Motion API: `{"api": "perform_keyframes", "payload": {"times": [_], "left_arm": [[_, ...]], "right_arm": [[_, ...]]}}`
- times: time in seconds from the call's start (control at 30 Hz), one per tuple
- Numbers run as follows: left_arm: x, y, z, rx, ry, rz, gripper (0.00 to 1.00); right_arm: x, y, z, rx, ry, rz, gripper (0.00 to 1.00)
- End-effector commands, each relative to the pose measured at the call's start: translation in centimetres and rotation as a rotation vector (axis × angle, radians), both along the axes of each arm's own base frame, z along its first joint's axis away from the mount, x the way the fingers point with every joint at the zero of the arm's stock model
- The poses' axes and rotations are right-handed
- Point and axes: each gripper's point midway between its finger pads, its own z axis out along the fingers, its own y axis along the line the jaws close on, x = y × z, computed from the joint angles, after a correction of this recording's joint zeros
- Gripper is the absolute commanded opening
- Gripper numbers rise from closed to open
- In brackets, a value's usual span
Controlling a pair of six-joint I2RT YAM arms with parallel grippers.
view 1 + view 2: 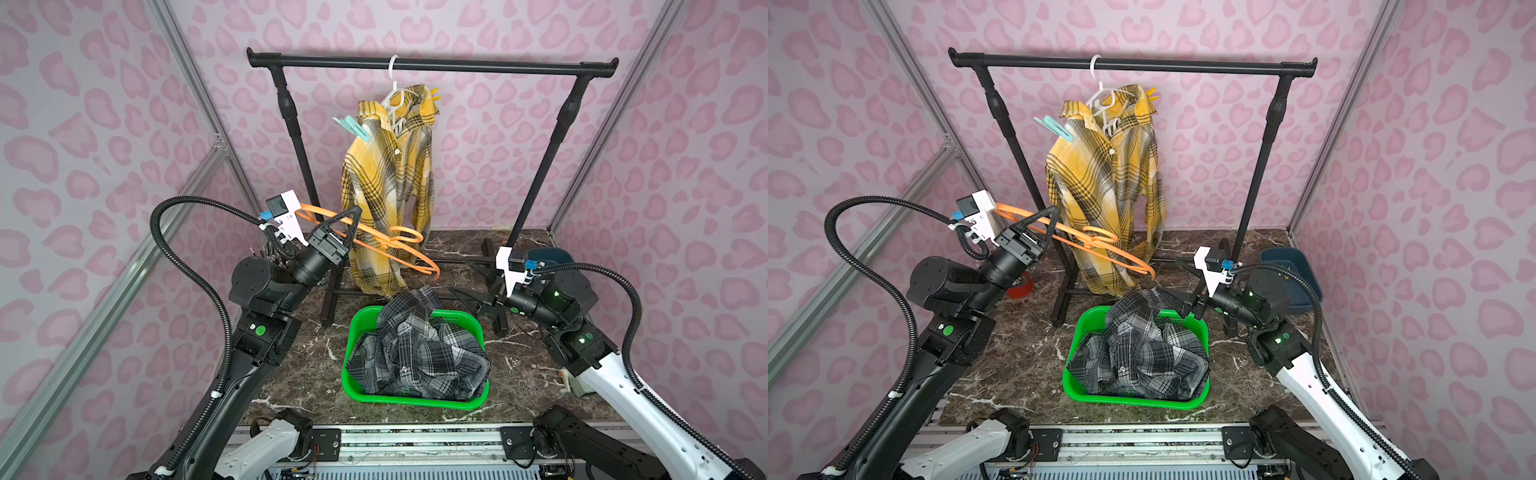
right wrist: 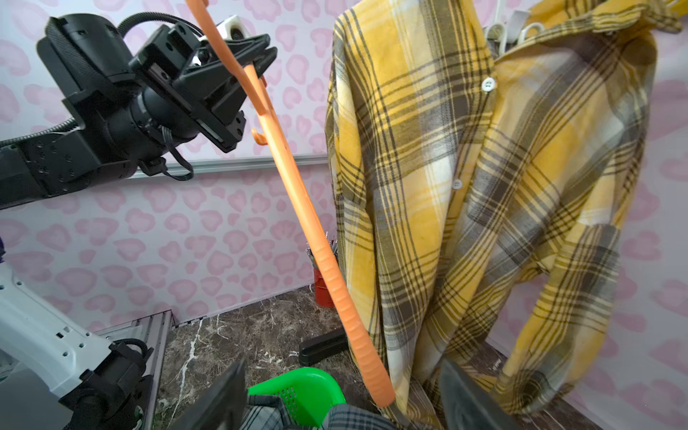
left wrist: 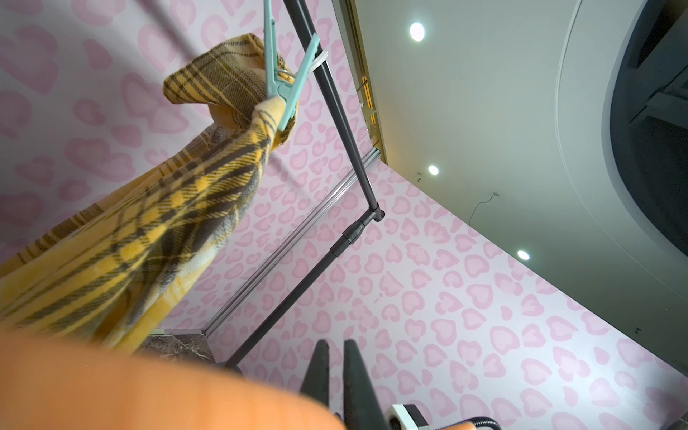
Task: Remove the clothespins securing long-sleeve shirts to the hanger
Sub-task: Place the hanger on the clothesline.
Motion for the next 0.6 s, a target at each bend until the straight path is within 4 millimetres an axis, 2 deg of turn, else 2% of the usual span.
{"api": "perform_keyframes", "payload": {"times": [0.0,0.23,0.57], "left_arm": [[-0.8,0.0,1.7,-0.057,-0.054,-0.044,0.03],[-0.8,-0.1,2.0,-0.085,-0.047,-0.072,0.03],[-0.5,-0.3,2.1,-0.122,-0.043,-0.113,0.03]], "right_arm": [[-0.6,0.8,1.7,0.065,-0.077,0.070,0.83],[0.8,2.1,1.7,0.090,-0.081,0.112,0.81],[1.4,4.3,0.9,0.074,-0.058,0.181,0.73]]}}
